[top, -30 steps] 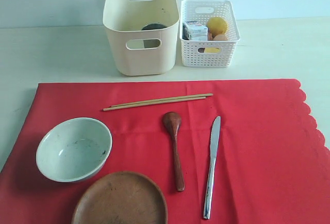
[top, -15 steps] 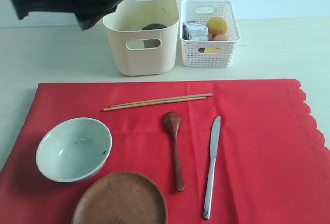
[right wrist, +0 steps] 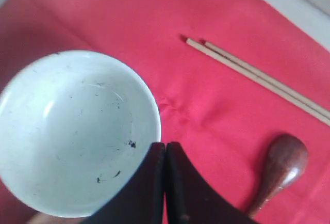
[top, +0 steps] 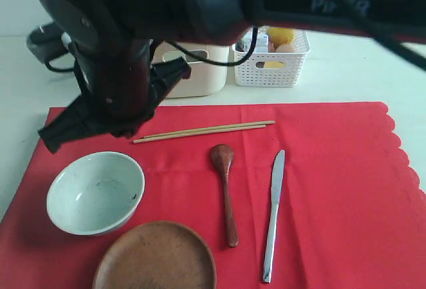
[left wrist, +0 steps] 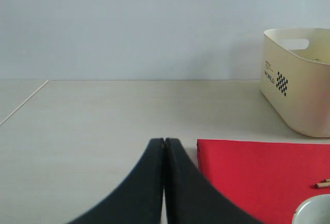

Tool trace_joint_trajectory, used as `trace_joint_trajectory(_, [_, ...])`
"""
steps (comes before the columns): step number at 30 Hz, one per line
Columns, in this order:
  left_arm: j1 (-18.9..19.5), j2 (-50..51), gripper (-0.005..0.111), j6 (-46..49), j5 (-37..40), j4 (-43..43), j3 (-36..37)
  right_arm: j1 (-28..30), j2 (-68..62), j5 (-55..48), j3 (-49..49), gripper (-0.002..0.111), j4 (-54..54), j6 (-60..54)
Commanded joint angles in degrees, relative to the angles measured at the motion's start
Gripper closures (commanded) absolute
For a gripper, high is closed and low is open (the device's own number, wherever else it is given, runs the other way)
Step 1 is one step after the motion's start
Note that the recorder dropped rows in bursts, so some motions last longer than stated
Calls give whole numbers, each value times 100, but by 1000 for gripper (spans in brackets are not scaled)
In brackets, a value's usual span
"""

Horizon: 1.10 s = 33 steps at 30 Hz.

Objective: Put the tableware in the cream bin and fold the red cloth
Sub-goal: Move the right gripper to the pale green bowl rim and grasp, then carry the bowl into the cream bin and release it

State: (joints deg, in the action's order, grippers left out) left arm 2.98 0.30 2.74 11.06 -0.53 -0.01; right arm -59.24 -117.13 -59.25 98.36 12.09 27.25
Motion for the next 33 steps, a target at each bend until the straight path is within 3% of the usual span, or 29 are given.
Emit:
trace_joint_trajectory(1, [-39,-30,104,6,2,-58,1,-5,-380,134,-94,108,-13,37])
trace_joint_trajectory(8, [-39,-30,104,6,2,-58,1,-5,-490,361,-80,106,-129,177])
trace_joint_trajectory(12, [-39,-30,104,6,2,-58,1,-5,-490,402,-80,85,8,428])
trace_joint_trajectory(15, [-39,-30,104,6,2,-58,1,-5,-501,525,-80,63,30,441])
trace_joint_trajectory(17, [-39,-30,104,6,2,-58,1,-5,-568,781,-80,54,90,441])
trace_joint_trajectory(19, [-39,-30,104,6,2,-58,1,10,-678,859,-80,53,102,441])
trace_joint_trajectory(24, [-39,-30,104,6,2,-58,1,37,-1076,817,-80,58,-3,385])
trace_joint_trajectory(29, [-39,-30,104,6,2,-58,1,37,-1034,794,-80,105,-13,321])
trace_joint_trajectory(33, [-39,-30,104,6,2,-58,1,37,-802,745,-80,108,-25,321])
